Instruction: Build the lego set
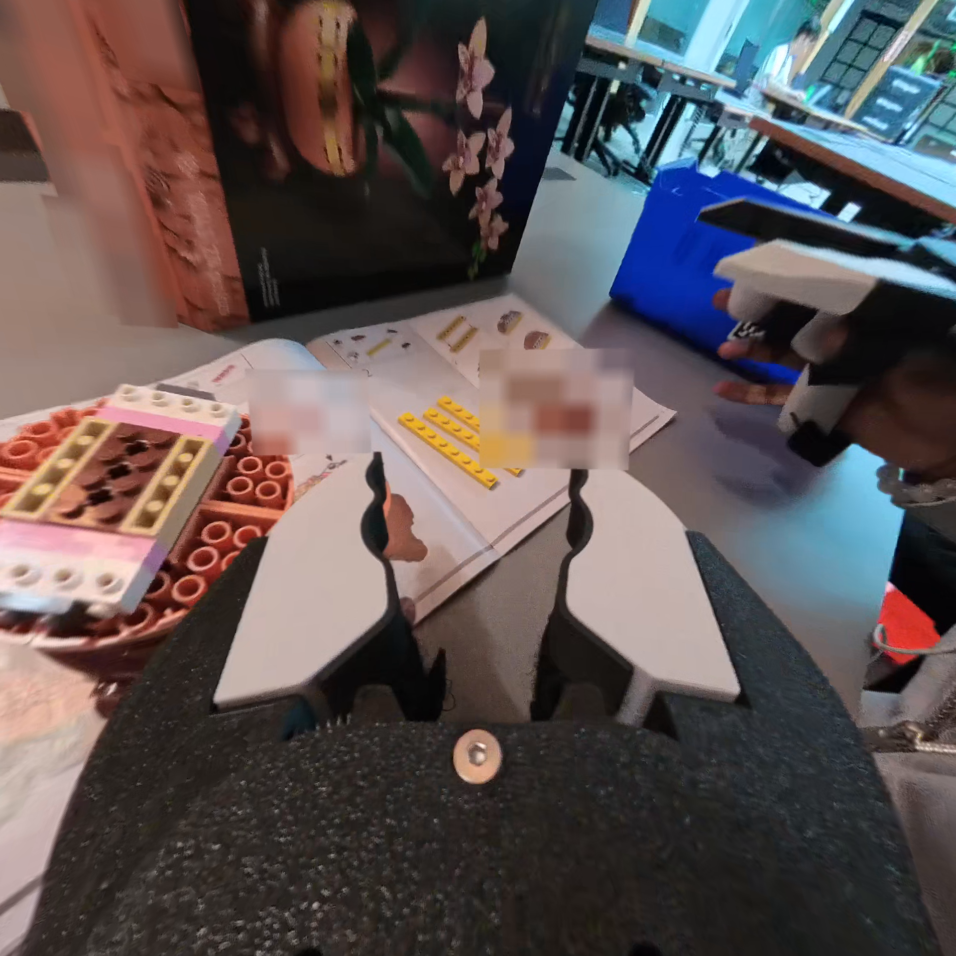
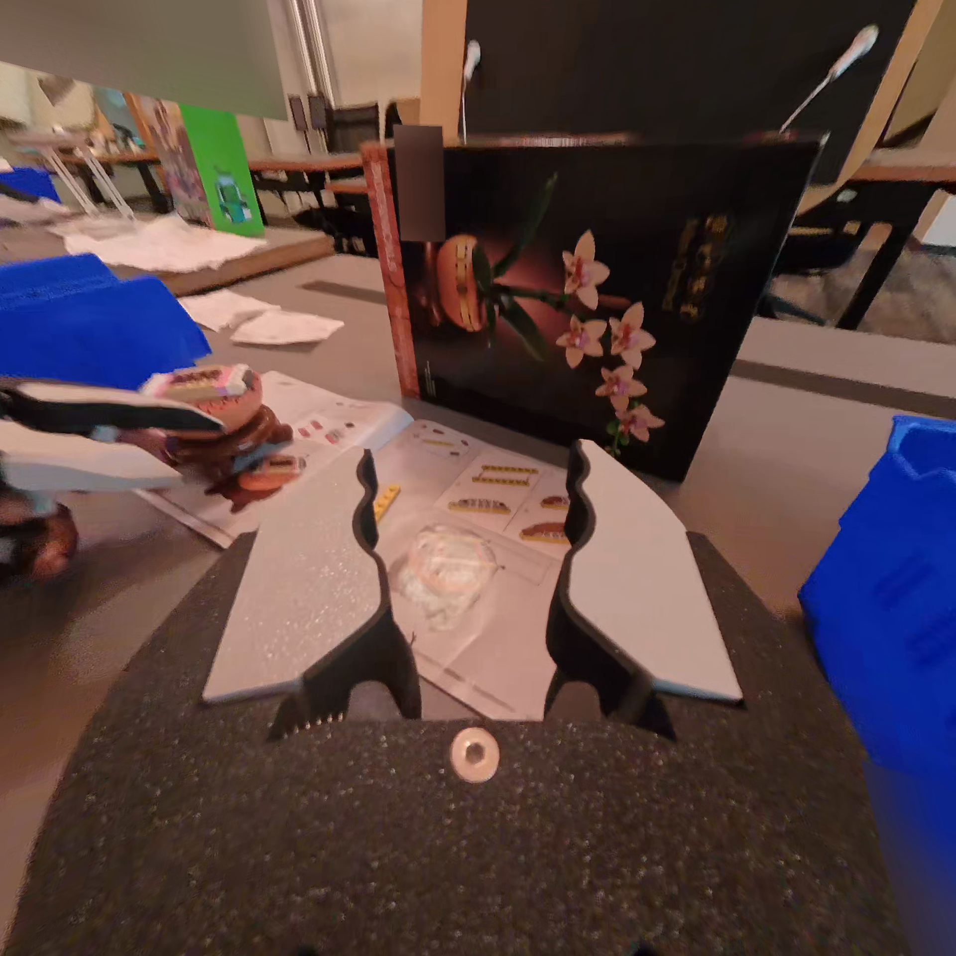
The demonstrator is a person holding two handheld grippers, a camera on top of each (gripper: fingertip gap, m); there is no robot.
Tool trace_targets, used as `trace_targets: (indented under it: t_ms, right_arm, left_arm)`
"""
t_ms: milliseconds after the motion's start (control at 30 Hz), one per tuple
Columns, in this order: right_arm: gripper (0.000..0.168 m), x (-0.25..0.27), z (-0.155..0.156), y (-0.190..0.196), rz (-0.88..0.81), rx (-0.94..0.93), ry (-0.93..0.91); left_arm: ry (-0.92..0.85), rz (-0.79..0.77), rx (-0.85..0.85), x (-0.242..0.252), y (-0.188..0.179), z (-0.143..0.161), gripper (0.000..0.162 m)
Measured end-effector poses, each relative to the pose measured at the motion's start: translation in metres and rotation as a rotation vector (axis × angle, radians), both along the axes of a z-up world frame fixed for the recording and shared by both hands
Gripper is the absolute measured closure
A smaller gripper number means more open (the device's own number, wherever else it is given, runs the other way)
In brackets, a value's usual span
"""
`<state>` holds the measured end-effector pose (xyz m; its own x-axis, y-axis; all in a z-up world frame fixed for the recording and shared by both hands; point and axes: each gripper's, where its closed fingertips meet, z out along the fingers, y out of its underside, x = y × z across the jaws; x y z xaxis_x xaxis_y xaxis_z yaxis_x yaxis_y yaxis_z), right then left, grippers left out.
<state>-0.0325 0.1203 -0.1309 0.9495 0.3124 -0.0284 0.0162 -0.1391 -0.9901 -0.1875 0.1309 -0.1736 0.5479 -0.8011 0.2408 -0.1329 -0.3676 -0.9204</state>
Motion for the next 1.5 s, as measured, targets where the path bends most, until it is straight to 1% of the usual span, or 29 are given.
trace_targets:
  t_ms: [133,200,267,333,400,467,600,700,800,900,933,1067,1133,1367,1500]
  right_arm:
    - [0.083,0.002,-0.028,0.002,-0.005,-0.084,-0.124]
    - [0.073,0.002,-0.039,0.003,-0.003,-0.137,-0.112]
    - [0.072,0.001,-0.047,0.002,0.012,-0.181,-0.092]
    - [0.078,0.005,-0.054,0.004,-0.007,-0.197,-0.119]
    - [0.09,0.009,-0.058,0.004,-0.018,-0.191,-0.173]
    - [0.1,0.01,-0.059,0.004,-0.025,-0.182,-0.186]
    - [0.121,0.013,-0.052,0.005,-0.037,-0.144,-0.134]
    - [0.135,0.018,-0.05,0.005,-0.052,-0.147,-0.078]
    - [0.142,0.017,-0.053,0.007,-0.034,-0.176,-0.07]
    - [0.147,0.015,-0.058,0.008,-0.026,-0.203,-0.085]
    - [0.15,0.016,-0.058,0.008,-0.03,-0.205,-0.083]
    - [0.161,0.02,-0.055,0.008,-0.058,-0.191,-0.06]
    - [0.163,0.021,-0.056,0.008,-0.064,-0.194,-0.069]
    - [0.164,0.008,-0.063,0.008,-0.014,-0.22,-0.177]
    - [0.164,0.008,-0.067,0.009,-0.009,-0.248,-0.176]
  left_arm:
    - [0.037,-0.01,0.167,-0.004,-0.013,0.018,0.086]
    - [0.106,-0.008,0.231,-0.005,-0.016,0.018,0.085]
    - [0.194,-0.028,0.264,-0.005,-0.02,0.011,0.082]
    - [0.264,-0.053,0.271,-0.004,-0.022,0.001,0.082]
    - [0.286,-0.05,0.263,-0.003,-0.021,-0.006,0.086]
    - [0.273,-0.039,0.255,-0.001,-0.019,-0.01,0.094]
    - [0.236,-0.027,0.216,0.0,-0.017,-0.016,0.116]
    - [0.235,-0.016,0.182,-0.001,-0.014,-0.018,0.127]
    - [0.246,-0.009,0.156,-0.002,-0.012,-0.022,0.137]
    - [0.269,0.012,0.146,-0.003,-0.009,-0.024,0.153]
    - [0.275,0.012,0.147,-0.003,-0.009,-0.025,0.156]
    - [0.296,0.011,0.168,-0.002,-0.009,-0.026,0.159]
    - [0.305,0.004,0.184,-0.001,-0.011,-0.026,0.159]
    - [0.342,-0.017,0.178,0.002,-0.012,-0.031,0.155]
    - [0.345,-0.039,0.151,0.003,-0.013,-0.034,0.153]
